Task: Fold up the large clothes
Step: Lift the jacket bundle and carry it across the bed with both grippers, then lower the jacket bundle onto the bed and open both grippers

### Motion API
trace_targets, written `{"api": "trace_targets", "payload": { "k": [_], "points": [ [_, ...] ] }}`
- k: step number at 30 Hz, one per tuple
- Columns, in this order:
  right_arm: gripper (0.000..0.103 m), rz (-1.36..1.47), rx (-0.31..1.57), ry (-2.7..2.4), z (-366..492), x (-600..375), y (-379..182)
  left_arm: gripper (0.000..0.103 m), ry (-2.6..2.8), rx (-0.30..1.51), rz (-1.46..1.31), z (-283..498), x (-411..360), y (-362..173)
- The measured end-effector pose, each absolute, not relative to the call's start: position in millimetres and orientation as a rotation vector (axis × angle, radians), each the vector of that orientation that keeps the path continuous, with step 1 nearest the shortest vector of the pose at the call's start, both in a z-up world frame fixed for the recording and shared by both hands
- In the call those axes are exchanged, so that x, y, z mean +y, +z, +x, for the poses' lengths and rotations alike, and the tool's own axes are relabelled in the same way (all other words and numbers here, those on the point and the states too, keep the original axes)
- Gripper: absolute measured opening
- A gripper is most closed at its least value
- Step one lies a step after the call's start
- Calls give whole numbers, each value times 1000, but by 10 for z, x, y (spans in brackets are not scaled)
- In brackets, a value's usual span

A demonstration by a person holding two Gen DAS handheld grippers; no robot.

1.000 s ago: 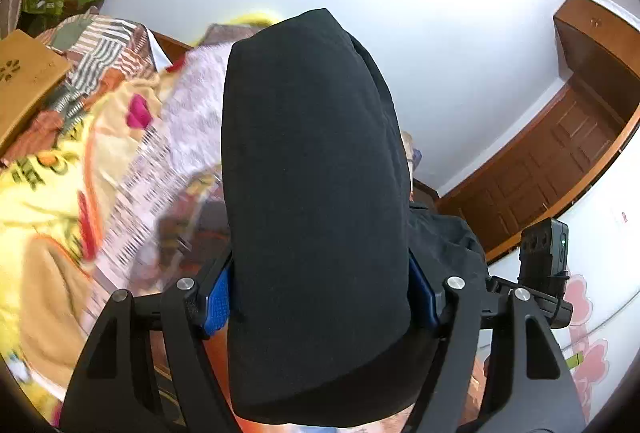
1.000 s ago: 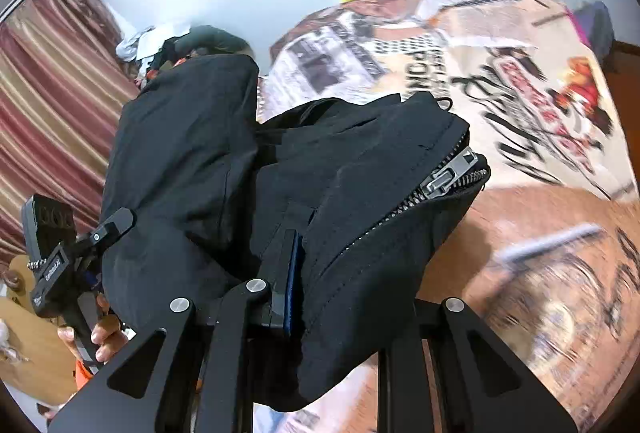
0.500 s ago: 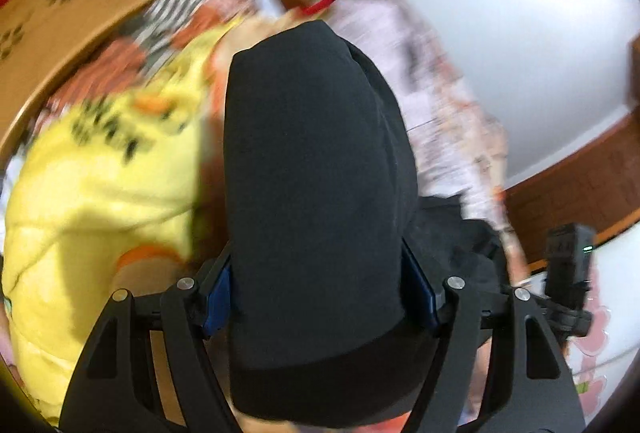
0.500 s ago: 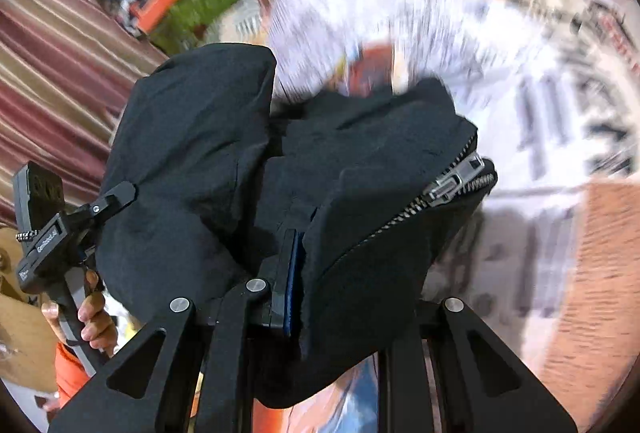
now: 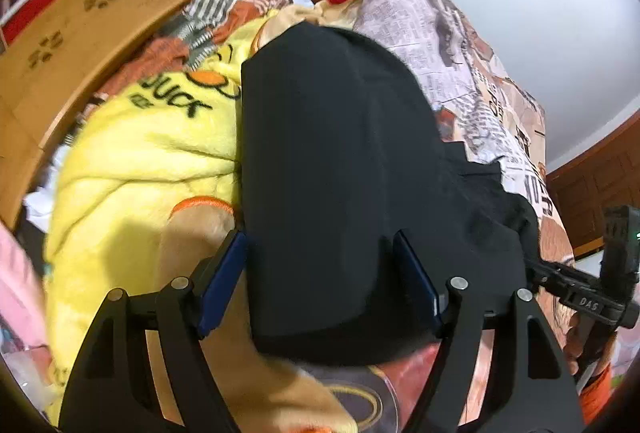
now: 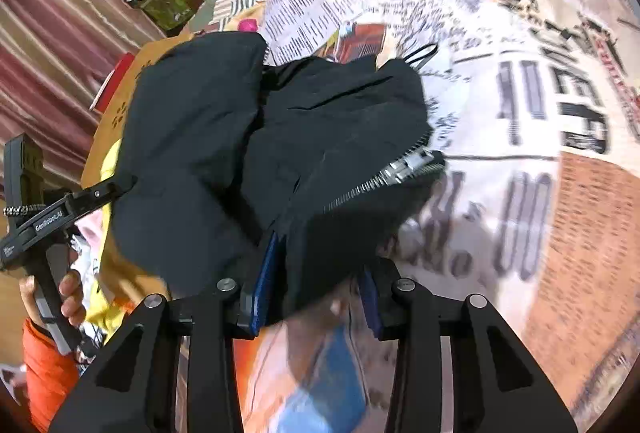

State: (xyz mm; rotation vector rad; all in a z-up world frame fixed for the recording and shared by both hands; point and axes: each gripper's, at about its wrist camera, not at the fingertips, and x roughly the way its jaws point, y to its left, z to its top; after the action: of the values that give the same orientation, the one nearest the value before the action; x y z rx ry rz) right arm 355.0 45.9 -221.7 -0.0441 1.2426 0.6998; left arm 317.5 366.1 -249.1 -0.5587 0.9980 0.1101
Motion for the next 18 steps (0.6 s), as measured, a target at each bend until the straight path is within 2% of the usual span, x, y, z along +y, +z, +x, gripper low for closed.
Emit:
{"api": "trace_targets", "payload": {
  "k": [8, 18],
  "points": [
    [34, -49, 1035, 728, 3198, 176, -1385, 74, 113, 886, -434, 2726, 3264, -1645],
    [34, 41, 648, 807, 2316, -135, -177, 74, 104, 520, -232, 1651, 2431, -161]
  ]
}}
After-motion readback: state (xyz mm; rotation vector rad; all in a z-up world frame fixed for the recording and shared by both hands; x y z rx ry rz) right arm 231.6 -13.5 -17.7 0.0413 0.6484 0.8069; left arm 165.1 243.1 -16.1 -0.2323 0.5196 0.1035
